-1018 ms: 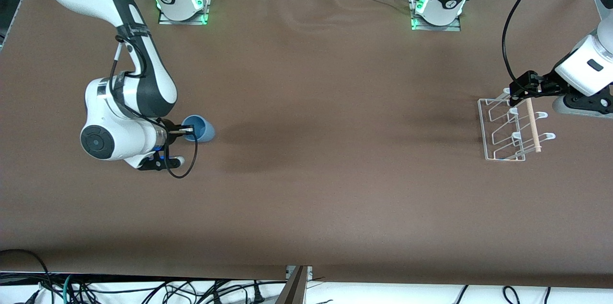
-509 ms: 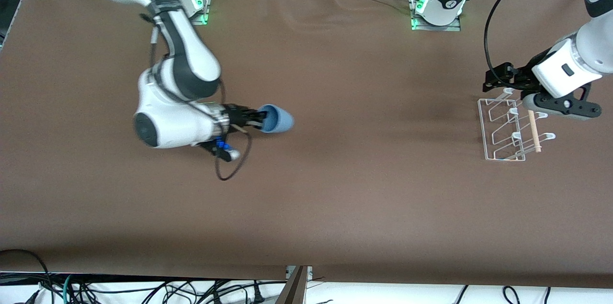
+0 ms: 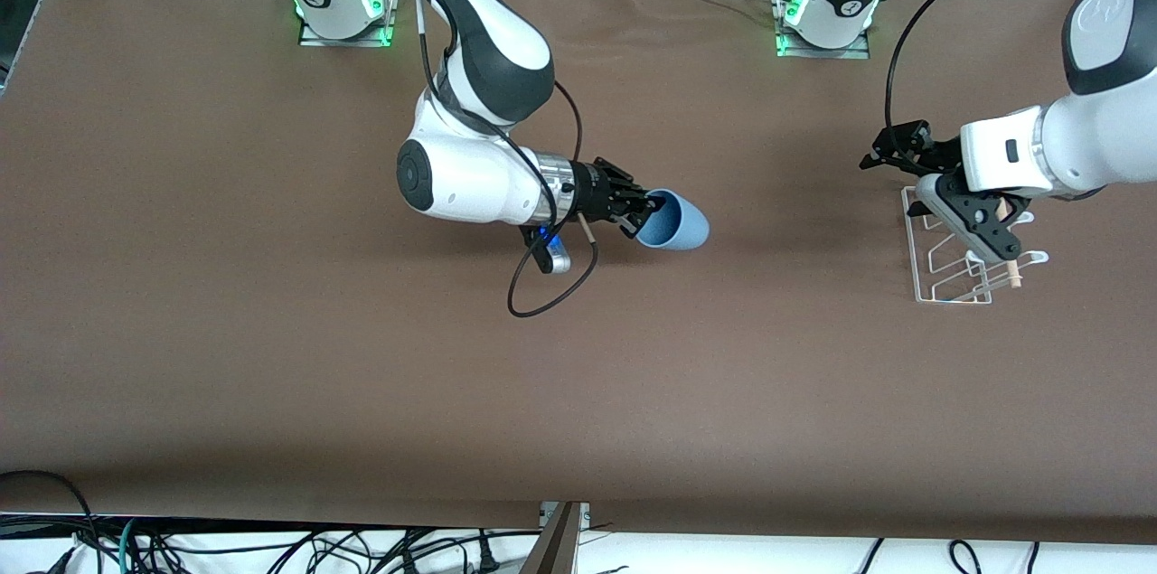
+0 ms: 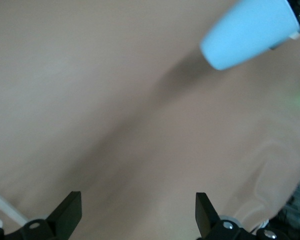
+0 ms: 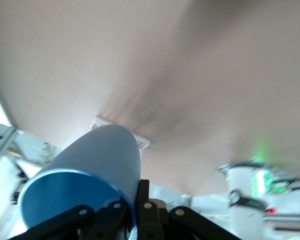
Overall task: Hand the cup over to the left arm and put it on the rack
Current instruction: 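Carry the cup toward center while the left gripper approaches it, then close the left gripper on the cup body beside the right gripper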
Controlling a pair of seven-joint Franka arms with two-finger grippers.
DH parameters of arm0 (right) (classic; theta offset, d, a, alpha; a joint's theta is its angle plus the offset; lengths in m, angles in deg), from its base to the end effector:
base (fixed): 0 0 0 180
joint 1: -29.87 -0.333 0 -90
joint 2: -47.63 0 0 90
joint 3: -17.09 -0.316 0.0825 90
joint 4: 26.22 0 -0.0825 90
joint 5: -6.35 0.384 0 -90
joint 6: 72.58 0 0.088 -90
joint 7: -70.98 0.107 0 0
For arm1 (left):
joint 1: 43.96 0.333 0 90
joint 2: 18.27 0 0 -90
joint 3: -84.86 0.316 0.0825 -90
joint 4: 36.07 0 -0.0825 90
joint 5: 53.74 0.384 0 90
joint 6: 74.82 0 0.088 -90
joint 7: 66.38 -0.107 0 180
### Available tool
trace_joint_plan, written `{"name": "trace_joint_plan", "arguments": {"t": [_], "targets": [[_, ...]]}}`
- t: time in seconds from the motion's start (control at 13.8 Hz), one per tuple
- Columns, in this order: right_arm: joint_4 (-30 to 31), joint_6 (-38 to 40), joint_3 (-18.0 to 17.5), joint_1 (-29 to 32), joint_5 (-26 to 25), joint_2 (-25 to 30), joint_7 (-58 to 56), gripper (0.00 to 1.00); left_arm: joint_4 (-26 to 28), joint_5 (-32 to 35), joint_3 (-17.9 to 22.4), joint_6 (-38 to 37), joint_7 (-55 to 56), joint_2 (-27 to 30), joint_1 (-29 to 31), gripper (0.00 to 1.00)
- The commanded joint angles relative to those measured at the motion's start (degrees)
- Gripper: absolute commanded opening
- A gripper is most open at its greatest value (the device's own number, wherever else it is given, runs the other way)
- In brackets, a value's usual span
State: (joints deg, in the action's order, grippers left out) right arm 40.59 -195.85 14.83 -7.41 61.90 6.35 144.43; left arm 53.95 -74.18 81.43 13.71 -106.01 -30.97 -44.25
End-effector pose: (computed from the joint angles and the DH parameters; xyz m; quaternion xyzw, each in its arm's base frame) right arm 0.5860 0.5152 0.4132 -0.7721 0.4524 0.2949 0.3350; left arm 0.5997 -0.0741 0.5012 0.9128 -0.3442 -0.0590 0.2116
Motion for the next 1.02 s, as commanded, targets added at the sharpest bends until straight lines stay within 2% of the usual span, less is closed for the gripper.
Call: {"name": "trace_joint_plan", "arguments": {"t": [0.0,0.22,0.44,0.58,0.73,0.95], "targets": [[-3.87,-4.24,-3.70,0.55,1.32,-1.26,5.99,0.00,-0.46,-5.99,0.00,-0.47,-13.67,-2.94,0.03,1.00],[-4.32,-6.98,-7.04,0.55,1.32,-1.26,7.23,0.00,-0.37,-12.32,-0.43,0.85,-26.86,-5.49,-0.67,1.00],[-4.32,-7.07,-7.40,-0.24,1.23,-1.26,7.32,0.00,-0.54,-14.88,-3.68,4.19,-37.25,-6.11,-0.85,1.00],[-4.32,-7.16,-7.40,-0.51,1.14,-1.34,7.32,0.00,-0.46,-15.50,-4.21,6.46,-42.87,-6.11,-0.85,1.00],[-4.32,-7.16,-7.32,-0.51,1.14,-1.34,7.15,0.00,0.76,-18.66,-5.70,9.10,-45.71,-6.46,-1.03,1.00],[-4.40,-7.16,-7.23,-0.51,1.05,-1.34,7.15,0.00,1.38,-19.63,-7.99,10.08,-45.63,-6.46,-0.94,1.00]]}}
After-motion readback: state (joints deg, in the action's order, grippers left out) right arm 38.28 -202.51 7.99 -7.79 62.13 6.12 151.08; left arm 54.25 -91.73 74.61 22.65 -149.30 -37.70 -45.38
